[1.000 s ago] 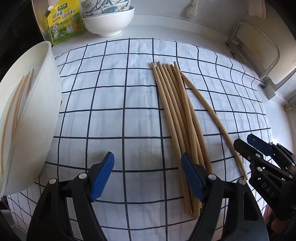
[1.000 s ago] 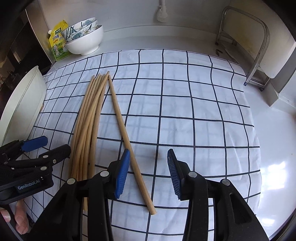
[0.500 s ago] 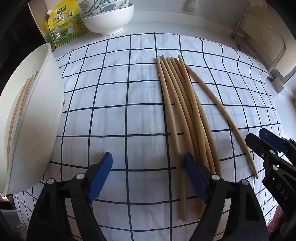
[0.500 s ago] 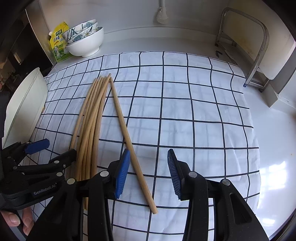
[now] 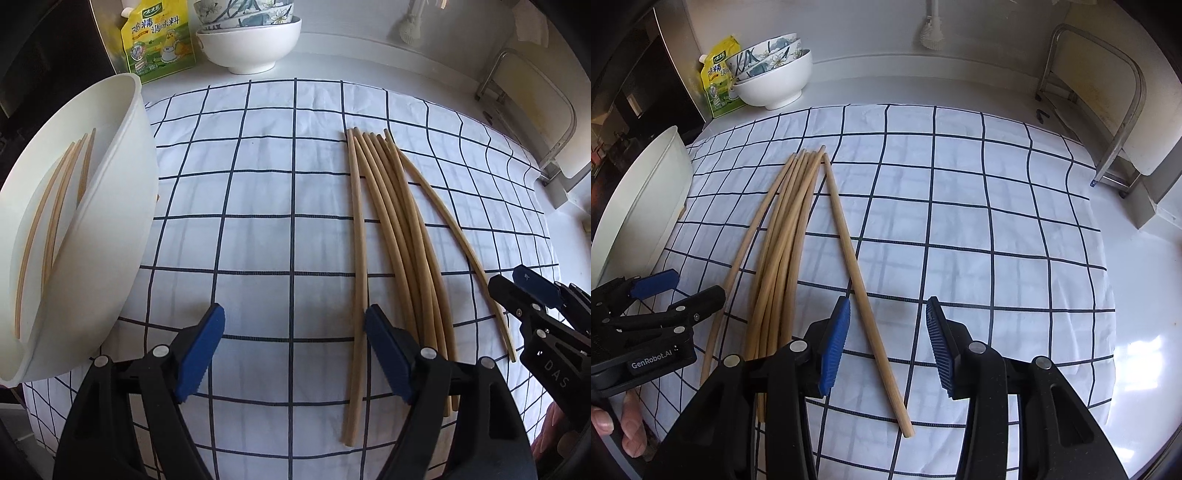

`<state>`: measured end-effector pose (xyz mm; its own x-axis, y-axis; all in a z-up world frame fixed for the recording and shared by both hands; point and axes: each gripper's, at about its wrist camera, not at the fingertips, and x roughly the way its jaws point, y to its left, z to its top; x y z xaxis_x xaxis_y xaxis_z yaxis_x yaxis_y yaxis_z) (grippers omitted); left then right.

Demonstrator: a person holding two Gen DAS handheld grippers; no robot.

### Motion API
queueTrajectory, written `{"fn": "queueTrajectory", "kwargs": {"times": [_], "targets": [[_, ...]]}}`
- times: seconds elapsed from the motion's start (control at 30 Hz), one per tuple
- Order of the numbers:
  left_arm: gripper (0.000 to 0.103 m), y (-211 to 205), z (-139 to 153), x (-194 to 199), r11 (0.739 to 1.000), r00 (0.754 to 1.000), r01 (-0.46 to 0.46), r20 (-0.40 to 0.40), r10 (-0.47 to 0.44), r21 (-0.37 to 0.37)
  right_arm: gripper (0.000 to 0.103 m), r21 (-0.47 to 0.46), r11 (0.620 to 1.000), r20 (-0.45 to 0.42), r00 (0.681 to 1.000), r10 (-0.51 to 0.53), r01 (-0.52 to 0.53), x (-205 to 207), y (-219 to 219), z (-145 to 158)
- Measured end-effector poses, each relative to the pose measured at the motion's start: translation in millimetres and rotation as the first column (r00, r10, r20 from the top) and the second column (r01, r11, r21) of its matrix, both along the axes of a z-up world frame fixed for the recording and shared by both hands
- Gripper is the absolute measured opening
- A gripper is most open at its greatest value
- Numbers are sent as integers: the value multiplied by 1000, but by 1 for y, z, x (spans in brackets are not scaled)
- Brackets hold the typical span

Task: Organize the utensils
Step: 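Close the left gripper on one chopstick while the right gripper grasps another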

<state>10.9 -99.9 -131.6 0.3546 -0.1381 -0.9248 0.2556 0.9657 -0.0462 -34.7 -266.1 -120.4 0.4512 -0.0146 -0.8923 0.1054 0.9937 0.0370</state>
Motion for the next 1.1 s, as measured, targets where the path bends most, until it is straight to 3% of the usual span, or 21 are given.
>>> {"fn": "queueTrajectory", "kwargs": {"times": [0.17,0.3,0.63,0.9,0.97,1.1], "targets": [[80,1,14,-1,999,998,14,59,-12,-44,42,-6,999,6,999,36,-36,4,2,0],[82,-1,13,4,999,999,9,52,-7,-41,42,-11,999,7,999,53,-53,8,4,-1],[82,-13,-3,5,999,999,25,28,-26,30,42,-37,996,-3,997,76,-76,13,7,-6],[82,-14,-9,9,999,999,26,39,-28,38,42,-84,992,-3,995,95,-95,18,12,-14],[76,-16,-8,11,999,999,25,38,-26,25,40,-81,991,1,994,111,-111,20,15,-14],[44,-24,-3,11,998,997,66,47,-67,18,8,-82,986,9,989,150,-148,22,24,-14]]}}
